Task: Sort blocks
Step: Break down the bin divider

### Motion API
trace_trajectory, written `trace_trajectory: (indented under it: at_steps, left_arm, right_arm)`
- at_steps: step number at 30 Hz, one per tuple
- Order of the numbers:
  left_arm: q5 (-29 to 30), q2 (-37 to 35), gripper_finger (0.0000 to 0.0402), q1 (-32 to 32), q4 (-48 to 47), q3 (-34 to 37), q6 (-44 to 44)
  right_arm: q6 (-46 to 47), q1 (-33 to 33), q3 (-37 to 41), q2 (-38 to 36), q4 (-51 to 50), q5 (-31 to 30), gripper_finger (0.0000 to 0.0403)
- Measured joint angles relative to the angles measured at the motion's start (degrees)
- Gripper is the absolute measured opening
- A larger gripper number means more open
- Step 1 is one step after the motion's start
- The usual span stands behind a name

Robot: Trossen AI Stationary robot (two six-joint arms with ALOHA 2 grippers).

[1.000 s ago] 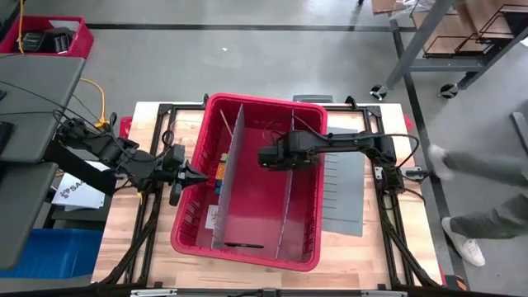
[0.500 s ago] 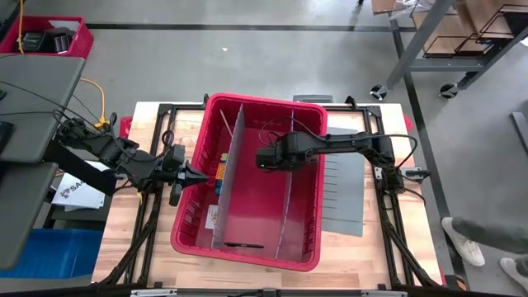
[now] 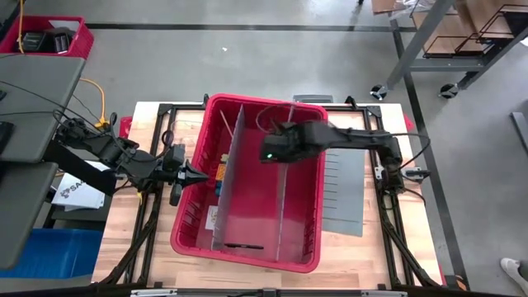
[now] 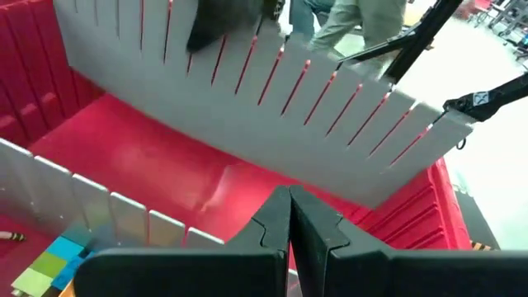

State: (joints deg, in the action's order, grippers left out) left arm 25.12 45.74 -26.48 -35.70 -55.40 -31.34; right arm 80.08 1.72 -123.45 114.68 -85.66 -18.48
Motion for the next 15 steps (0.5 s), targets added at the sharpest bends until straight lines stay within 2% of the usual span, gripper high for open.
trace_trajectory:
  at_steps: [5,8,13,15]
  left_arm:
    - [0.2,0.0,0.0,0.0,0.0,0.0,0.1]
    - [0.5,0.0,0.0,0.0,0.0,0.0,0.1]
    - [1.2,0.0,0.0,0.0,0.0,0.0,0.1]
    - [1.5,0.0,0.0,0.2,0.0,0.0,0.5]
  right_arm:
    - [-0.5,2.1,-11.7,-0.5,-4.4,-6.1,0.0001]
    - [1.7,4.0,-8.0,-6.3,-2.9,-9.3,0.0]
    - [7.5,10.2,-7.1,-13.3,-4.8,-19.8,0.0]
    - [7.8,11.6,-6.7,-15.4,-3.7,-21.0,0.0]
